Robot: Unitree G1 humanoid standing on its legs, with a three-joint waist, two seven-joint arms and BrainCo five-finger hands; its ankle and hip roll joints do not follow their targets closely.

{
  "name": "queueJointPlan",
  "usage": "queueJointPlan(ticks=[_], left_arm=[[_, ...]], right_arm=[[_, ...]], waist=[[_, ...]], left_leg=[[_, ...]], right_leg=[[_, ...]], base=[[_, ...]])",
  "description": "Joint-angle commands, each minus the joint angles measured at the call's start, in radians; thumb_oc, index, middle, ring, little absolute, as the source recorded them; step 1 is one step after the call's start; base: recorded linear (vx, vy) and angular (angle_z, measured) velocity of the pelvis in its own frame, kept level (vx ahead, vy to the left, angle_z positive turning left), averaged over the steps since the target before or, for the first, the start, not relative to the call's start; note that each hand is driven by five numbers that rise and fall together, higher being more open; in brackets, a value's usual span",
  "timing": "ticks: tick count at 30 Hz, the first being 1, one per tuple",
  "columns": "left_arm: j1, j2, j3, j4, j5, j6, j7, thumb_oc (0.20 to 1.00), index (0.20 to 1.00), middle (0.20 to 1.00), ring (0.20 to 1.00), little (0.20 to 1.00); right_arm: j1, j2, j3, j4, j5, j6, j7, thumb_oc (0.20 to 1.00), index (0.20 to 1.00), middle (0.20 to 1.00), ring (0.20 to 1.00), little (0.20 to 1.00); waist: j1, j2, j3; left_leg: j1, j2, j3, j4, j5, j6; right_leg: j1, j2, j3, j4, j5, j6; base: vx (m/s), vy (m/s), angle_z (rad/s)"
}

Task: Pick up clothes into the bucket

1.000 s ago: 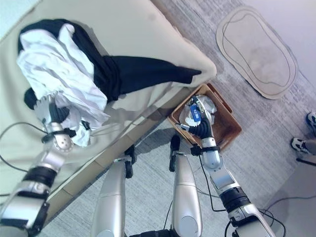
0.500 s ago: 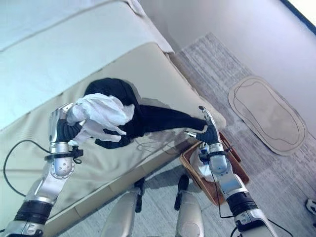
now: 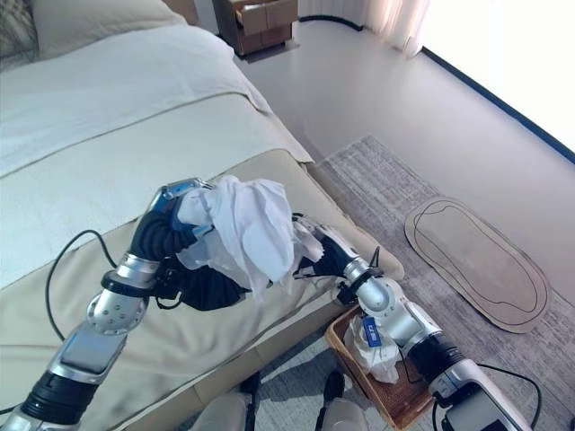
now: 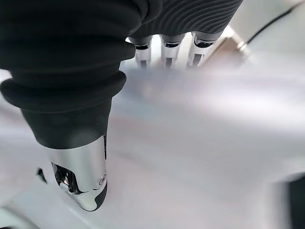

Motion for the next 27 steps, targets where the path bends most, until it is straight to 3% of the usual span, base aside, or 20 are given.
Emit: queueJointPlan(ticks=[1,12,17,18,19,27], left_arm=[[-0.035,-0.006,-0.010,-0.087,-0.084,-0.050,-0.026,0.200,0.200,0.200,0.200,0.200],[-0.027,-0.074,-0.090,-0.125,-0.187,-0.022,-0.099,0.200,0.200,0.200,0.200,0.200],[-0.020,-0.089,-0.122,-0.116,-0.214,-0.009,-0.114,0.200,0.200,0.200,0.200,0.200],[-0.018,-0.093,-0.128,-0.115,-0.219,-0.008,-0.118,0.200,0.200,0.200,0.200,0.200],[-0.017,-0.097,-0.135,-0.115,-0.229,-0.006,-0.121,0.200,0.200,0.200,0.200,0.200],[-0.007,-0.098,-0.126,-0.112,-0.232,-0.003,-0.109,0.200,0.200,0.200,0.200,0.200]], right_arm=[[0.015,0.067,0.041,-0.087,0.119,-0.050,0.054,1.000,1.000,1.000,1.000,1.000],[0.026,0.231,0.116,-0.061,0.270,-0.005,0.093,1.000,1.000,1.000,1.000,1.000],[0.036,0.250,0.127,-0.073,0.318,0.002,0.098,1.000,1.000,1.000,1.000,1.000],[0.036,0.251,0.128,-0.076,0.325,0.003,0.100,0.724,0.724,0.724,0.724,0.724],[0.036,0.252,0.129,-0.076,0.331,0.003,0.100,0.200,0.200,0.200,0.200,0.200],[0.063,0.267,0.117,-0.039,0.374,0.013,0.082,0.200,0.200,0.200,0.200,0.200]], waist=[[0.000,-0.023,-0.075],[-0.009,-0.015,-0.103],[-0.013,-0.017,-0.107],[-0.013,-0.017,-0.107],[-0.013,-0.018,-0.107],[-0.014,-0.019,-0.114]], left_leg=[[0.010,0.051,-0.001,0.012,-0.041,-0.008],[0.040,0.051,0.013,-0.003,-0.043,-0.009],[0.047,0.048,0.016,-0.001,-0.047,-0.006],[0.048,0.048,0.016,-0.001,-0.047,-0.006],[0.048,0.048,0.017,-0.001,-0.047,-0.006],[0.049,0.043,0.020,-0.003,-0.048,-0.004]], right_leg=[[-0.026,-0.074,0.014,-0.032,0.099,0.064],[0.000,-0.071,0.019,-0.047,0.097,0.062],[0.005,-0.075,0.022,-0.047,0.099,0.063],[0.005,-0.076,0.021,-0.046,0.099,0.064],[0.005,-0.077,0.021,-0.045,0.100,0.064],[0.009,-0.080,0.022,-0.050,0.103,0.066]], base=[[0.04,-0.020,-0.01],[0.00,-0.002,0.00],[0.00,0.000,0.00],[0.00,0.000,0.00],[0.00,0.000,0.00],[0.00,0.000,0.00]])
